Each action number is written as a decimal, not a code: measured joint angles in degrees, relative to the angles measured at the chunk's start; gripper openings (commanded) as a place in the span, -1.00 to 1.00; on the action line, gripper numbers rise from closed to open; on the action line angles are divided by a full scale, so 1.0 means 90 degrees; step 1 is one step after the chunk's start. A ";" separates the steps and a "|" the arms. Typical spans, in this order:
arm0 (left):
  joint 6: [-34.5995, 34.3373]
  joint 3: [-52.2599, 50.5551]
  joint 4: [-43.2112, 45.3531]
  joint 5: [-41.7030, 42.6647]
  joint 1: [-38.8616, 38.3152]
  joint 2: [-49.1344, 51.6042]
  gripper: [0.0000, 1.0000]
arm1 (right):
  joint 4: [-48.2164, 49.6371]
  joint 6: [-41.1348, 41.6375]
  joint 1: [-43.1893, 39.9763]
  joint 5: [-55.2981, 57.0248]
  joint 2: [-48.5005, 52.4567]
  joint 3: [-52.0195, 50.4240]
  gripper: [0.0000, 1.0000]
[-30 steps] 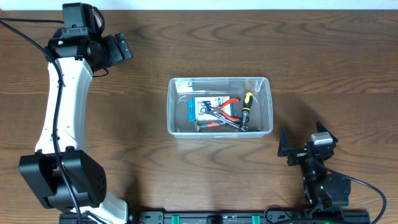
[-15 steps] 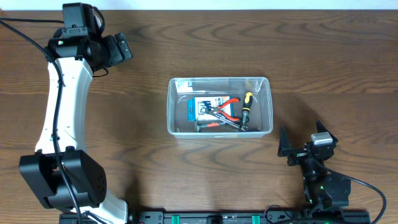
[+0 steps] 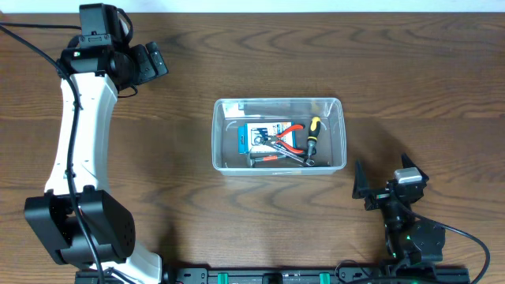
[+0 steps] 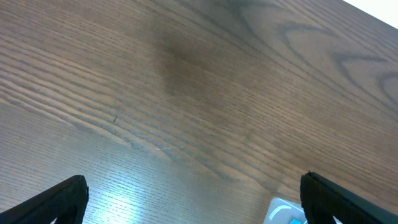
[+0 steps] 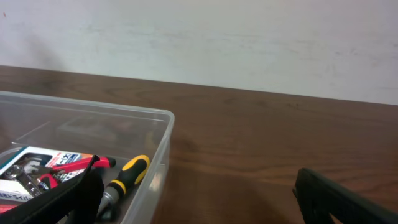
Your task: Pack container
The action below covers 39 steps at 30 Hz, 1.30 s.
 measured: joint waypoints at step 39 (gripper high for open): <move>-0.0002 0.0000 0.0537 -0.1105 0.0005 -0.4119 0.96 | -0.0002 0.0000 0.0000 -0.0019 -0.0007 0.0000 0.98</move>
